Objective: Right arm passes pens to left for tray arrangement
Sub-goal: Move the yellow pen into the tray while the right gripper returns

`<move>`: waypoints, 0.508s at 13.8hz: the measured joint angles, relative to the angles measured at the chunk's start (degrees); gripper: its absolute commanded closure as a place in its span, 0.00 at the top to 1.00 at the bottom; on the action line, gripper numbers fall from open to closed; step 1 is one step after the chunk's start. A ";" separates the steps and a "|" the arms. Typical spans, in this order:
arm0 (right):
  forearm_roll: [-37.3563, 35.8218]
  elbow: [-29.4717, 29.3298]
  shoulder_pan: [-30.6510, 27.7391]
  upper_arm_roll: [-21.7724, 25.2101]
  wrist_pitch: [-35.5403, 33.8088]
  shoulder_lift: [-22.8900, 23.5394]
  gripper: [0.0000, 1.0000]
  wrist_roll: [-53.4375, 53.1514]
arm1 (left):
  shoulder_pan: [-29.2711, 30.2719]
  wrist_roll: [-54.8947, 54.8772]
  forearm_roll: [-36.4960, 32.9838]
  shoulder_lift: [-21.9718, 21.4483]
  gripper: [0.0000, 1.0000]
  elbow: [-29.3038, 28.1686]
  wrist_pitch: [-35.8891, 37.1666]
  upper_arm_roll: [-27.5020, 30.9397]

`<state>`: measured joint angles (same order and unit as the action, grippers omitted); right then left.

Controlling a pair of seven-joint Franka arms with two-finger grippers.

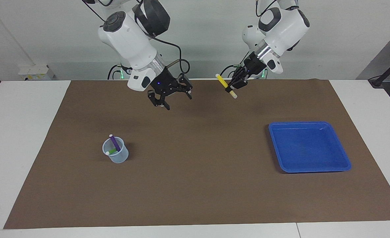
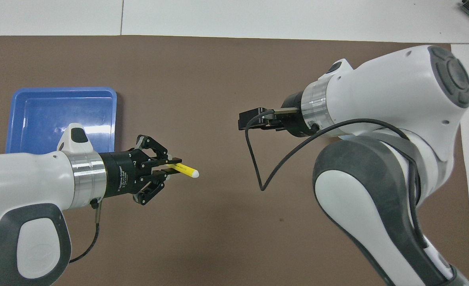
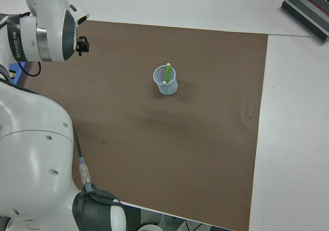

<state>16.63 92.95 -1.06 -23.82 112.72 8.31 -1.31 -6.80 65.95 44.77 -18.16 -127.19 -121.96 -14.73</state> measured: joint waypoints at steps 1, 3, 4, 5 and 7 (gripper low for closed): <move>-2.62 0.02 -0.12 0.02 -0.02 0.00 1.00 3.66 | 0.00 -3.93 -0.24 -0.68 0.00 -1.23 0.31 -0.07; -7.65 0.24 -0.49 0.06 -0.04 0.02 1.00 10.97 | 0.17 -8.89 -2.80 -2.30 0.00 -3.97 1.13 -0.06; -10.37 0.50 -1.14 0.07 -0.04 0.04 1.00 15.46 | 0.50 -10.27 -7.68 -2.95 0.00 -4.77 2.40 -0.01; -12.66 0.91 -2.07 0.08 -0.04 0.08 1.00 19.69 | 0.72 -11.63 -12.26 -3.34 0.00 -5.04 3.72 0.08; -16.50 2.04 -4.85 0.15 0.54 0.20 1.00 28.69 | 2.03 -18.10 -17.80 -3.68 0.00 -5.16 6.83 0.08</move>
<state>0.13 94.99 -5.91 -23.67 113.25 8.51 27.37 -4.78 47.85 26.97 -21.83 -132.35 -115.14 -14.65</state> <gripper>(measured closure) 0.000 0.815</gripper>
